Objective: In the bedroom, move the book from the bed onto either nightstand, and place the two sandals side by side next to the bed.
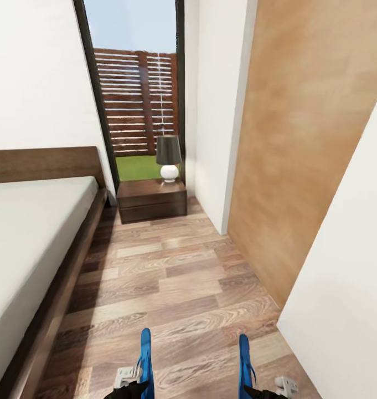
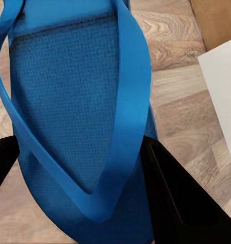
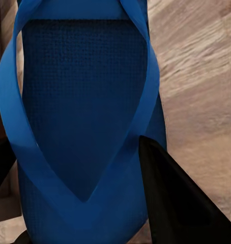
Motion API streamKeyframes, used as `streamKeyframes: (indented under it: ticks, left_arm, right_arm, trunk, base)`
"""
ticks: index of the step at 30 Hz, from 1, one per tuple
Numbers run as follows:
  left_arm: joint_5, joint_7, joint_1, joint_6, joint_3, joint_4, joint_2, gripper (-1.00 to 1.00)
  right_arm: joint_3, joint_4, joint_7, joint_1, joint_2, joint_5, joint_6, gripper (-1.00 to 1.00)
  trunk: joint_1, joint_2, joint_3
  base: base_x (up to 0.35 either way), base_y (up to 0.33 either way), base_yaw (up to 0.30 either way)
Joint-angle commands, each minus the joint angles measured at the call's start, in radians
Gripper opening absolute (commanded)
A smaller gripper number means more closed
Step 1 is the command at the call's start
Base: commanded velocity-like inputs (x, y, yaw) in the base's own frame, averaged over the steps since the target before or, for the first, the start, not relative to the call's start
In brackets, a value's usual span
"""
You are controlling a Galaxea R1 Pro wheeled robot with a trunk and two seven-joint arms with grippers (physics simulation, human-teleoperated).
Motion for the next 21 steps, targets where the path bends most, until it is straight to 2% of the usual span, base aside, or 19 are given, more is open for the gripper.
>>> streamKeyframes:
  ticks: [1,6,21]
  left_arm:
    - [0.003,-0.002,-0.001,-0.008,-0.008,0.001,0.000,-1.00]
    - [0.003,-0.002,-0.001,-0.008,-0.007,0.001,0.000,-1.00]
    - [0.003,-0.002,-0.001,-0.008,-0.008,0.001,0.000,-1.00]
  right_arm:
    - [-0.004,0.001,0.002,0.000,-0.001,-0.002,0.000,-1.00]
    - [-0.004,0.001,0.002,0.000,-0.001,-0.002,0.000,-1.00]
    - [-0.004,0.001,0.002,0.000,-0.001,-0.002,-0.001,-1.00]
  trunk:
    - [0.000,0.000,-0.001]
    - [0.000,0.000,-0.001]
    - [0.000,0.000,-0.001]
  base:
    - [0.331,0.000,0.255]
    - [0.331,0.000,0.197]
    - [0.331,0.000,0.020]
